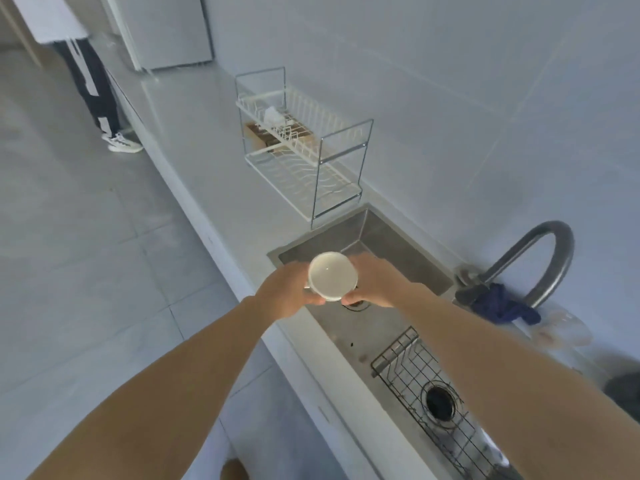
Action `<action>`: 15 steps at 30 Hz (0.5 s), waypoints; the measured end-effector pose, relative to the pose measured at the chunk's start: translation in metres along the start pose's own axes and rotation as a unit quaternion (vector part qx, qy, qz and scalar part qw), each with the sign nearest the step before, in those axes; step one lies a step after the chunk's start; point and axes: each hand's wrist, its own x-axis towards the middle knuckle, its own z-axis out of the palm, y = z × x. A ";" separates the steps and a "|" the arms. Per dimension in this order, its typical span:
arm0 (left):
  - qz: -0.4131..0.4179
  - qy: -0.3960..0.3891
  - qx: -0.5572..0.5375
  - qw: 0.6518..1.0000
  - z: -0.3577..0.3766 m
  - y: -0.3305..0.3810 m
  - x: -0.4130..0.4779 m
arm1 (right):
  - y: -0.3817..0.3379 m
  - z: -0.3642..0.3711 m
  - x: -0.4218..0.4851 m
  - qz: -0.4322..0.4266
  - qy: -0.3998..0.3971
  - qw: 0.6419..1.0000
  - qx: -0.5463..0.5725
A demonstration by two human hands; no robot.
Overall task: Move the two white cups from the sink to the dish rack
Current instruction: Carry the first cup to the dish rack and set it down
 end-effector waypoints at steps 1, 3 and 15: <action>0.003 -0.001 0.007 1.000 -0.014 -0.015 0.002 | -0.015 0.001 0.013 0.000 0.000 1.000 0.001; 0.011 0.003 0.014 1.000 -0.040 -0.046 0.007 | -0.045 0.006 0.041 0.005 0.000 1.000 0.002; 0.000 -0.009 0.024 1.000 -0.162 -0.160 0.052 | -0.144 0.007 0.181 0.030 -0.011 0.999 0.002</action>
